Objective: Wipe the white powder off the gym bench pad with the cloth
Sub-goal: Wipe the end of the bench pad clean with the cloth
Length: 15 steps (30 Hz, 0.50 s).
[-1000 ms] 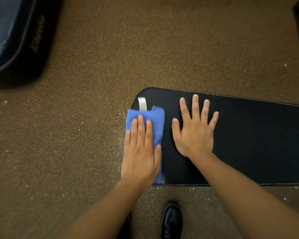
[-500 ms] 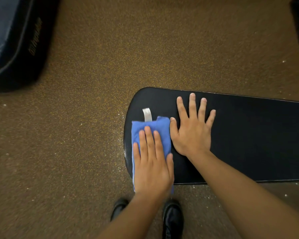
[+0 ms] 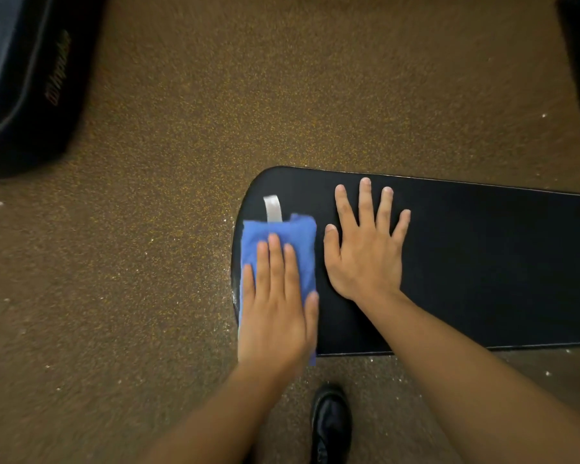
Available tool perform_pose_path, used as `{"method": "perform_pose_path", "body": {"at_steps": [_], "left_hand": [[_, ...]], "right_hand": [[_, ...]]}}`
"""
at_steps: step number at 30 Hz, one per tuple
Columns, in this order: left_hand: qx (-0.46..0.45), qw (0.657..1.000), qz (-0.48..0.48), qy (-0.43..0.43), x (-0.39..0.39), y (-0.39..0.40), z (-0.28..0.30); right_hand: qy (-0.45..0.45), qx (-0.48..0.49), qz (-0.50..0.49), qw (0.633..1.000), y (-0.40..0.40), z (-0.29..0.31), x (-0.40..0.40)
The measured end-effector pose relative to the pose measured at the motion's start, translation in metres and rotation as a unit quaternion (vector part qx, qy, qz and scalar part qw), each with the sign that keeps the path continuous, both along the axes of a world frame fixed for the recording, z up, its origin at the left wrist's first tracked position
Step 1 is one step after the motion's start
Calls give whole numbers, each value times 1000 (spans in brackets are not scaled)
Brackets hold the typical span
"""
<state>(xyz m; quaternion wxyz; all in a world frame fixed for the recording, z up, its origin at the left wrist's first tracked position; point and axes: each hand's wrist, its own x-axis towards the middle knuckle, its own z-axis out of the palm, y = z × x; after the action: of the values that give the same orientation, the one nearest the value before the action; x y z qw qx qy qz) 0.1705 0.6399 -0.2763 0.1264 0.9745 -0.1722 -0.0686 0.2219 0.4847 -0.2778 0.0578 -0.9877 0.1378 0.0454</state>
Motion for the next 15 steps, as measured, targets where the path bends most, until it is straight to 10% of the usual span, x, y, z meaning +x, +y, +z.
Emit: {"method": "perform_pose_path", "body": {"at_steps": [15], "left_hand": [[-2,1000,18,-15,53,-2,-3]], "right_hand": [[-3,3,-1,1000,0,0,-1]]}}
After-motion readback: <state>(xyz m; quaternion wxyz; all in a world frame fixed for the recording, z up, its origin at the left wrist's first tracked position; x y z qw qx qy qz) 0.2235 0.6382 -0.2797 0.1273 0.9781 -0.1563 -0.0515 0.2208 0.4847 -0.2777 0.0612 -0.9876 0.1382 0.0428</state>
